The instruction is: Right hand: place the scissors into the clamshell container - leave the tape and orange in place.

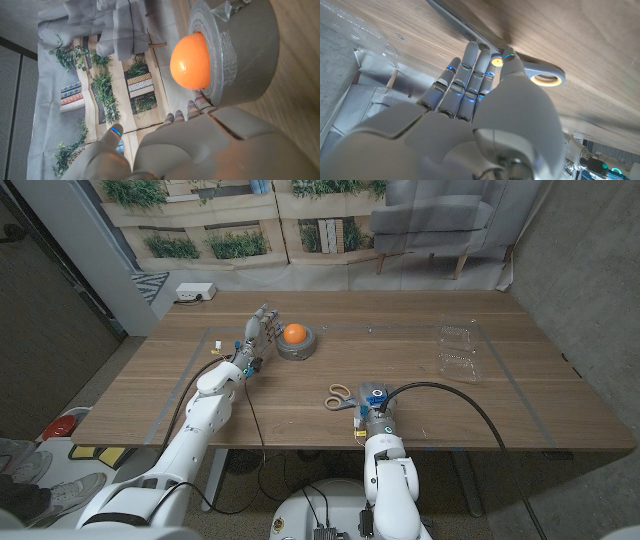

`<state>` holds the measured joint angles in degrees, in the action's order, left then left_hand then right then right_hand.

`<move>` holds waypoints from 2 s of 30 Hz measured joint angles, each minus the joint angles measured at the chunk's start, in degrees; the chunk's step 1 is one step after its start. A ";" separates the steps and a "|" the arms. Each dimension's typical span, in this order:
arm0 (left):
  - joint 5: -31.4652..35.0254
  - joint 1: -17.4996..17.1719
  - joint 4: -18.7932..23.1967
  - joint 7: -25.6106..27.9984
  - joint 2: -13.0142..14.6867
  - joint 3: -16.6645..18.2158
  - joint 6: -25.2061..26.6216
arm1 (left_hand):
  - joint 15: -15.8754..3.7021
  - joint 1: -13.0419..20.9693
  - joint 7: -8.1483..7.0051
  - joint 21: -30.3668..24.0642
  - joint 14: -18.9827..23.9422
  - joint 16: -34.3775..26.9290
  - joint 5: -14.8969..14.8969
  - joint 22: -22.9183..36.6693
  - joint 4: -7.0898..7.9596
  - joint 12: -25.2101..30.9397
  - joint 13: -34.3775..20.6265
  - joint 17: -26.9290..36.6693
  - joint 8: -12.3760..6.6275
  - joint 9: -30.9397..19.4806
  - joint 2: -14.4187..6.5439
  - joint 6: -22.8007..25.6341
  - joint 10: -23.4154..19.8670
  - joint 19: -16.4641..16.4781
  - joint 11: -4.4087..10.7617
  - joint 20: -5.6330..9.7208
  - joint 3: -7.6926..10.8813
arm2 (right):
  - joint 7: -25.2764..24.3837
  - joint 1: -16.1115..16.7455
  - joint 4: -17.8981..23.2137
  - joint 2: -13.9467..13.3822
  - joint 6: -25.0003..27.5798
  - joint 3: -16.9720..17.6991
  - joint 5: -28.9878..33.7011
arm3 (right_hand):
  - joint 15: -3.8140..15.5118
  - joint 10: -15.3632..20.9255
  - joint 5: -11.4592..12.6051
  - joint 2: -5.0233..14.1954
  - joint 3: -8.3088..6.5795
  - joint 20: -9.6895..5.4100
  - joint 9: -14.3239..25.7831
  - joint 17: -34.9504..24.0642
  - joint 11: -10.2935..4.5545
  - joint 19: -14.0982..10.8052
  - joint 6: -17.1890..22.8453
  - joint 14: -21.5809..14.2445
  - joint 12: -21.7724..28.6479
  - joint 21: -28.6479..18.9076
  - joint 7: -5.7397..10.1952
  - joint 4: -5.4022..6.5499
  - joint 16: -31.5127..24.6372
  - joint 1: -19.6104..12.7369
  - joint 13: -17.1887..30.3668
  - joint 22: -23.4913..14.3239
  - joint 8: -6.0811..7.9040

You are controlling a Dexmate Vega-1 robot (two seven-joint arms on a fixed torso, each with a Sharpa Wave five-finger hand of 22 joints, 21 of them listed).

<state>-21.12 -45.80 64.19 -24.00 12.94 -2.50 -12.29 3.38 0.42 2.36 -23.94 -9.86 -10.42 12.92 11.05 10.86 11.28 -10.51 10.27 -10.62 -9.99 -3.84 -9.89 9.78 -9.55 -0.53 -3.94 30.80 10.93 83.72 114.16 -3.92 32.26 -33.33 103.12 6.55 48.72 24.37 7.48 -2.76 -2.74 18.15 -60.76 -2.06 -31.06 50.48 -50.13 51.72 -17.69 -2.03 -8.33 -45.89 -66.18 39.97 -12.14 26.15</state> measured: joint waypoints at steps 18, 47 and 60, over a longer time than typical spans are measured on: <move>0.04 0.27 -0.43 -0.01 -0.16 -0.07 -0.15 | 0.00 0.00 0.00 0.00 0.00 0.00 0.00 0.00 0.00 0.00 0.00 0.00 0.00 0.00 0.00 0.00 0.00 0.00 0.00 0.00 0.00 | -5.36 -0.40 0.69 -0.54 0.85 0.07 -2.61 | 0.21 0.91 -0.66 0.00 -0.24 -0.31 0.00 -1.61 0.31 -0.31 0.01 -0.81 0.07 -0.35 0.01 -0.23 0.00 -0.61 0.26 -0.20 0.00; 0.04 -0.32 0.62 0.09 0.02 0.13 -0.01 | 0.00 0.00 0.00 0.23 0.00 0.00 0.00 0.00 0.00 0.00 0.00 0.00 0.00 0.00 0.00 0.00 0.00 0.00 0.00 -0.02 0.00 | -13.11 -1.90 0.47 -0.44 3.77 0.32 -8.77 | 0.31 1.52 -1.33 -0.17 -0.92 -0.20 0.00 -4.62 0.31 -0.41 0.20 -1.74 0.51 -1.39 0.20 -0.92 0.32 -1.51 1.33 -0.26 0.00; -0.10 -0.42 0.83 0.20 0.08 0.29 0.09 | 0.00 0.00 0.00 0.22 0.00 0.00 0.00 0.00 -0.01 0.00 0.00 0.00 0.00 0.00 0.00 0.00 0.00 0.00 0.00 -0.03 0.00 | -15.90 -3.71 -0.62 0.02 6.23 0.72 -9.89 | 0.43 1.52 -1.55 -0.38 -1.15 -0.20 0.00 -5.97 0.31 -0.41 0.21 -2.05 0.96 -1.62 0.21 -1.15 0.31 -1.75 1.86 -0.25 0.00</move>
<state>-21.22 -46.23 65.01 -23.79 13.02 -2.21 -12.19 3.38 0.42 2.36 -23.72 -9.86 -10.42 12.92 11.05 10.85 11.28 -10.51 10.27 -10.62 -9.99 -3.84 -9.89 9.78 -9.55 -0.53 -3.97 30.81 -4.97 80.01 113.54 -3.90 38.49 -32.61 93.23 6.98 50.24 22.82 7.10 -3.91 -2.95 18.15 -66.73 -1.74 -31.48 50.69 -52.19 52.68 -19.31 -1.83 -9.48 -45.58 -67.93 41.82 -12.39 26.15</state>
